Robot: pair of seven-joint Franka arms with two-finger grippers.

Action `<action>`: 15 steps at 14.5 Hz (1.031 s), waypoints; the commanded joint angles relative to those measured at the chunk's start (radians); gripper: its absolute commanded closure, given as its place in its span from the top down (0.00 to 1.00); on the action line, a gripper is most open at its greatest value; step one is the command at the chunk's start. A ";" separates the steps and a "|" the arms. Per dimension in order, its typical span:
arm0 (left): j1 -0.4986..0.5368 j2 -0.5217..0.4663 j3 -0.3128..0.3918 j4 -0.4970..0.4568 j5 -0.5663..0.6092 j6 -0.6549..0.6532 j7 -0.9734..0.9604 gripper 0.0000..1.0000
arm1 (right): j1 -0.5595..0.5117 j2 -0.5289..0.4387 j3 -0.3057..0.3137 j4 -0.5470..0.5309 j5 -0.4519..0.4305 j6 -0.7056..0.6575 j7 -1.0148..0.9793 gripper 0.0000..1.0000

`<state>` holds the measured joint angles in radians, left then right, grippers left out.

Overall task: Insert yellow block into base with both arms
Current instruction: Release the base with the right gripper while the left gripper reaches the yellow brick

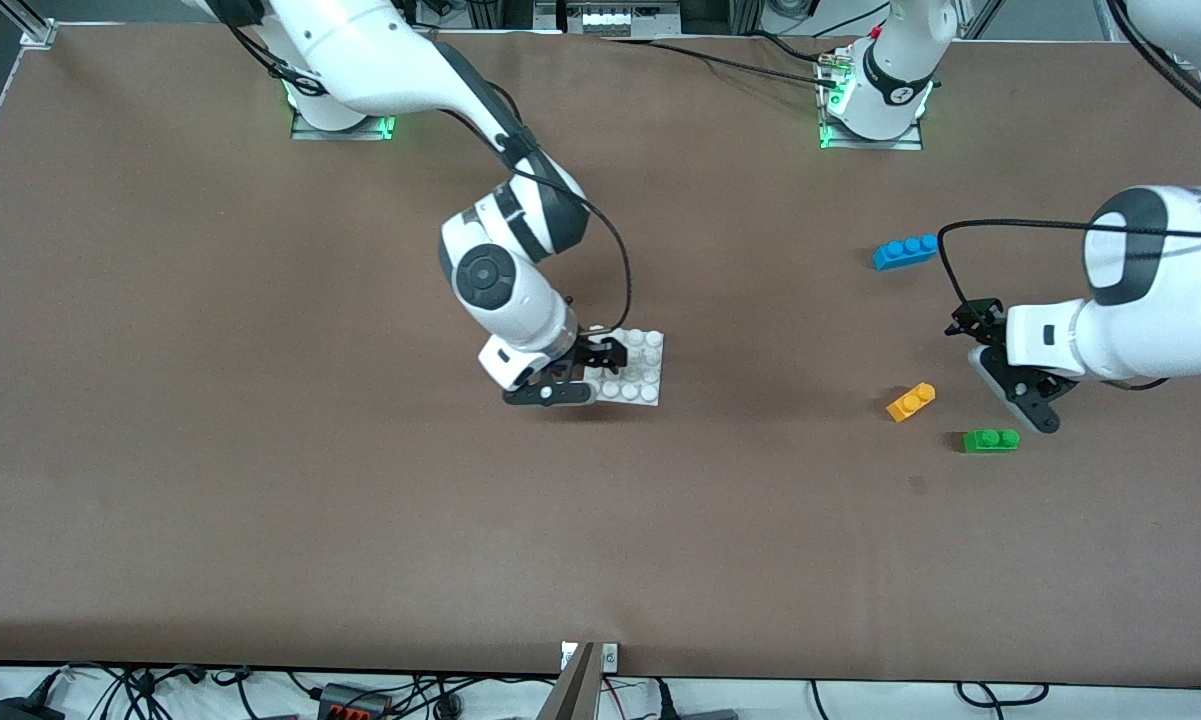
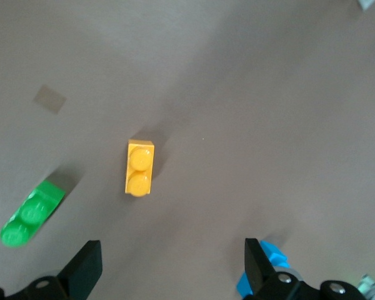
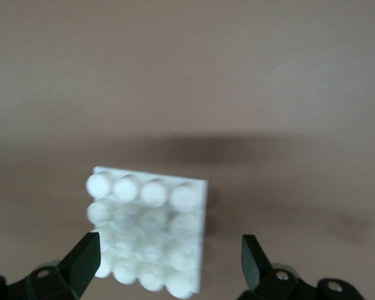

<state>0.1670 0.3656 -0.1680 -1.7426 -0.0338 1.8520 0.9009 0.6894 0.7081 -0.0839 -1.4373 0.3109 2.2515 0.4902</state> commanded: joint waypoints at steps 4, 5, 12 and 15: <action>-0.077 -0.030 -0.002 -0.211 0.155 0.306 -0.037 1.00 | -0.001 -0.176 -0.186 -0.018 -0.123 -0.337 -0.019 1.00; -0.078 -0.030 -0.002 -0.238 0.156 0.364 -0.034 1.00 | -0.004 -0.200 -0.207 -0.020 -0.154 -0.380 -0.024 1.00; -0.063 0.019 -0.004 -0.305 0.270 0.594 -0.011 1.00 | -0.086 -0.393 -0.355 -0.020 -0.174 -0.700 -0.373 1.00; -0.026 0.073 -0.004 -0.310 0.272 0.677 0.044 1.00 | -0.175 -0.464 -0.369 -0.025 -0.176 -0.763 -0.487 1.00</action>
<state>0.1053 0.4066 -0.1684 -2.0440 0.2085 2.4653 0.9027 0.5657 0.2993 -0.4613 -1.4381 0.1434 1.5187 0.0772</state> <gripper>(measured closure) 0.000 0.000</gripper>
